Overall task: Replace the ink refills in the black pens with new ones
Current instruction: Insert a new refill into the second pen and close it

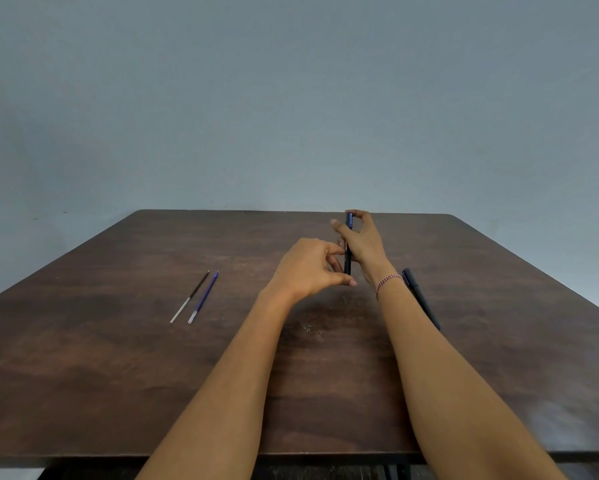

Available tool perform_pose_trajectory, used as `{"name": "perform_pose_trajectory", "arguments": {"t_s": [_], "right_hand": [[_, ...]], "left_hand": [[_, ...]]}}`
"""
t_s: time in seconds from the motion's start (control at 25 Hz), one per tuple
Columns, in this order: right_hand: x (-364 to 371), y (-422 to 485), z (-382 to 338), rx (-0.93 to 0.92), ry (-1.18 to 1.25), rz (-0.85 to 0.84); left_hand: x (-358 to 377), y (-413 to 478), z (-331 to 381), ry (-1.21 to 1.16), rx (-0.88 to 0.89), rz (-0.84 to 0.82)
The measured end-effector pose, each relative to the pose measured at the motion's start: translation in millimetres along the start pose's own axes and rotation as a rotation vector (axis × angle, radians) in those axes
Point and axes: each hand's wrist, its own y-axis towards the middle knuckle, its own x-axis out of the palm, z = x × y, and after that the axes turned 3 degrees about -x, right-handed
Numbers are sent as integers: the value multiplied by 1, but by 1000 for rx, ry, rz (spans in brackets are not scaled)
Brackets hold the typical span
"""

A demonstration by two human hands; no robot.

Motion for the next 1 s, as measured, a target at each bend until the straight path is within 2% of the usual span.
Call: {"name": "perform_pose_trajectory", "arguments": {"t_s": [0.12, 0.2, 0.36, 0.52, 0.6, 0.72, 0.84, 1.0], "right_hand": [[-6, 0, -1, -48, -137, 40], [-12, 2, 1, -111, -311, 81], [-21, -5, -4, -124, -670, 97], [-43, -9, -11, -159, -897, 30], [-61, -4, -10, -173, -947, 36], [-85, -3, 2, -93, -962, 75], [-94, -10, 13, -6, -907, 51], [-96, -15, 8, -2, -870, 53]], "left_hand": [[2, 0, 1, 105, -29, 58], [5, 0, 2, 169, -42, 77], [24, -1, 14, 148, -10, 117], [44, -1, 30, 160, -20, 53], [51, -2, 33, 194, -3, 31], [58, -5, 38, 223, 21, 12], [66, -8, 48, 284, 43, 32], [74, -13, 58, 312, 71, 68]]}}
